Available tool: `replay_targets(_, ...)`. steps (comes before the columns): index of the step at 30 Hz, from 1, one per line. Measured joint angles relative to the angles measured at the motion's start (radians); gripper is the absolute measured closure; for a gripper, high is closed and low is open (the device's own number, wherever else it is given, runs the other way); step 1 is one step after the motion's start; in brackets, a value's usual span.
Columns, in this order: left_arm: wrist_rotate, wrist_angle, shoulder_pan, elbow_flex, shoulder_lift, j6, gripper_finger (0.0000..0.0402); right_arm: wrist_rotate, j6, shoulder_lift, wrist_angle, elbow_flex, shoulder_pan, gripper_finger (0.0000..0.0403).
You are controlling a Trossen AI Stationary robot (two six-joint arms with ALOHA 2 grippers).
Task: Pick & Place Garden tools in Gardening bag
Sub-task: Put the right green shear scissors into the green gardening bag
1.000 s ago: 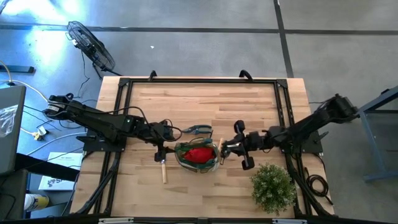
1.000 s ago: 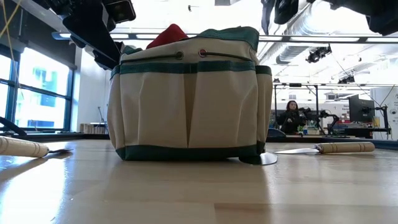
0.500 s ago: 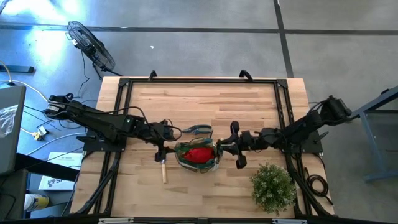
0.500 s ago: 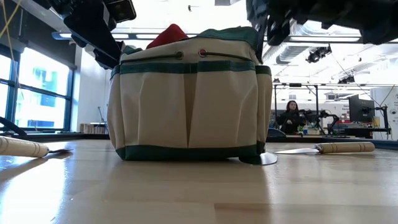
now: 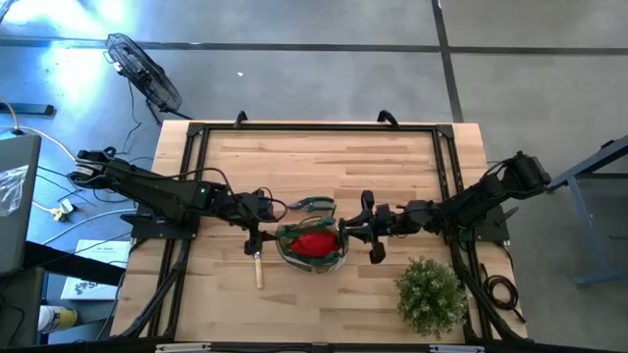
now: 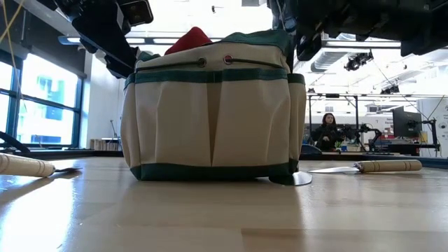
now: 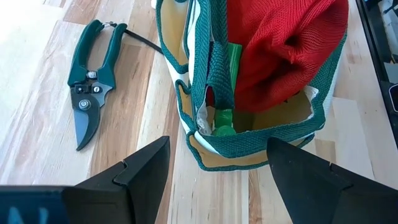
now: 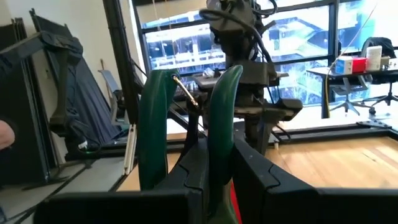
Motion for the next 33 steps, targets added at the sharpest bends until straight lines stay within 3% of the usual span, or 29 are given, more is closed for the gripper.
replay_targets(15,-0.002,0.000,0.000,0.000,0.000,0.001,0.0142,0.001,0.031,0.042,-0.067,0.000,-0.039,0.0368)
replay_targets(25,-0.002,0.001,0.000,0.000,0.000,-0.001,0.0142,-0.029,0.061,0.181,0.068,0.000,-0.042,0.0368)
replay_targets(33,-0.002,0.001,0.000,0.000,0.000,-0.002,0.0142,-0.026,0.062,0.193,0.074,0.000,-0.042,0.0368)
